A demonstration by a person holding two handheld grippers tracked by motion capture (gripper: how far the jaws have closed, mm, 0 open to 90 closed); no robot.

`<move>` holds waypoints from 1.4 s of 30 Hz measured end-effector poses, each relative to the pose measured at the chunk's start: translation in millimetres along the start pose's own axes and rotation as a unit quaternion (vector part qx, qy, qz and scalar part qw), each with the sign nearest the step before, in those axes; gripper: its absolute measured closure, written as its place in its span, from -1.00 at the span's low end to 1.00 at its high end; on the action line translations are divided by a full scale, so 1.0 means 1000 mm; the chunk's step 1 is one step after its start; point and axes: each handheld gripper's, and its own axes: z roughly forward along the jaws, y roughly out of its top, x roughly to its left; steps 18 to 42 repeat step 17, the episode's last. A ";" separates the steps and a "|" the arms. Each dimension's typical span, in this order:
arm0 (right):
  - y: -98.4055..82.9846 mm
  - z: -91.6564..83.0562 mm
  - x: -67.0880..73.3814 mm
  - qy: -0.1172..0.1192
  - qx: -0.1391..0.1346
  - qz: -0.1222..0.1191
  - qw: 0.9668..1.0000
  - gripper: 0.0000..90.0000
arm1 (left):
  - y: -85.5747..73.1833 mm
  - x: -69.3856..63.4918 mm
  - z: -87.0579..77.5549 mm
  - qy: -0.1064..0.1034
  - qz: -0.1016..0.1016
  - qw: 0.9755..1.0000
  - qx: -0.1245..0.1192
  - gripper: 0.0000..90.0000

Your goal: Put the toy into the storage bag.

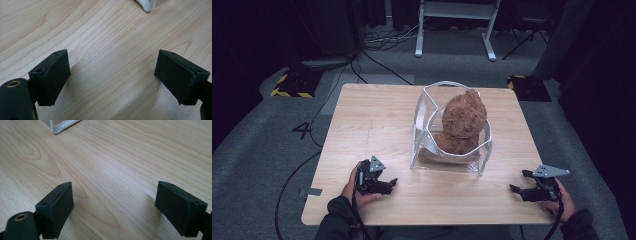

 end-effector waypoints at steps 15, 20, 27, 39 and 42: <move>0.000 0.000 0.000 -0.002 0.001 0.000 1.000 -0.68 | 0.001 0.001 0.000 0.000 0.002 1.000 -0.001 -0.71; 0.000 0.000 0.000 -0.002 0.001 0.000 1.000 -0.68 | 0.001 0.000 0.001 0.000 0.001 1.000 0.000 -0.71; 0.000 0.000 0.000 -0.002 0.001 0.000 1.000 -0.68 | 0.001 0.000 0.001 0.000 0.001 1.000 0.000 -0.71; 0.000 0.000 0.000 -0.002 0.001 0.000 1.000 -0.68 | 0.001 0.000 0.001 0.000 0.001 1.000 0.000 -0.71; 0.000 0.000 0.000 -0.002 0.001 0.000 1.000 -0.68 | 0.001 0.000 0.001 0.000 0.001 1.000 0.000 -0.71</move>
